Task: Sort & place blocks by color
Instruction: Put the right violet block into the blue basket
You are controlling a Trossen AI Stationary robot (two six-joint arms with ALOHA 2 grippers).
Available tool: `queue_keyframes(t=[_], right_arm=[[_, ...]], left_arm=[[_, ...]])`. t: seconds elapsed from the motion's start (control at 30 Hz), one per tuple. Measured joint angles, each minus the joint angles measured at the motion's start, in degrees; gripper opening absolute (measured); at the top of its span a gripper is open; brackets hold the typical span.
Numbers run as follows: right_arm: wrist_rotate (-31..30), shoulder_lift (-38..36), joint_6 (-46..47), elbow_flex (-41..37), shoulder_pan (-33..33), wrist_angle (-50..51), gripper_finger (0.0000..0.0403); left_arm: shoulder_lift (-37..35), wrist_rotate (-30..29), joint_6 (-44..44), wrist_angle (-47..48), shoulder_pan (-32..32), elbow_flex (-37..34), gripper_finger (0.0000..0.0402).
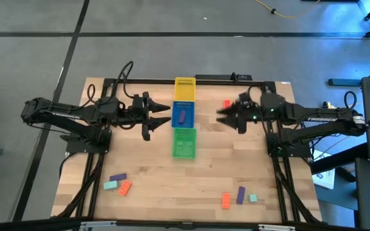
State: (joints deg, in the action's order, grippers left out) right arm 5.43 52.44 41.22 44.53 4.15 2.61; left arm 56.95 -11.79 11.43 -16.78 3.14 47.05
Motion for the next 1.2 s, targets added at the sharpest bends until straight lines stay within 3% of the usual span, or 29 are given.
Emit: queue_keyframes(t=[0.13,0.3,0.53,0.77,0.9,1.2], right_arm=[[6.98,1.19,13.71,-0.01,-5.4,13.68,0.0313],[8.55,3.94,31.72,-0.02,-18.12,24.92,0.0313],[4.01,10.23,58.86,-0.02,-37.25,29.57,0.0313],[3.27,18.24,81.33,-0.02,-48.62,30.22,0.0313],[3.29,22.28,88.75,-0.02,-51.48,30.11,0.0313],[6.08,29.31,89.09,0.0,-51.83,27.68,0.0313]], left_arm=[[0.0,0.0,0.25,0.0,0.0,0.0,0.0213],[0.0,0.02,0.4,0.04,0.0,0.0,0.0213],[0.0,0.02,0.33,0.03,0.0,0.0,0.0213],[0.0,-0.47,0.21,0.04,0.0,0.0,0.0213],[0.0,-0.76,0.18,0.03,-0.02,0.0,0.0213],[0.0,-0.79,0.18,0.02,0.0,0.0,0.0213]])
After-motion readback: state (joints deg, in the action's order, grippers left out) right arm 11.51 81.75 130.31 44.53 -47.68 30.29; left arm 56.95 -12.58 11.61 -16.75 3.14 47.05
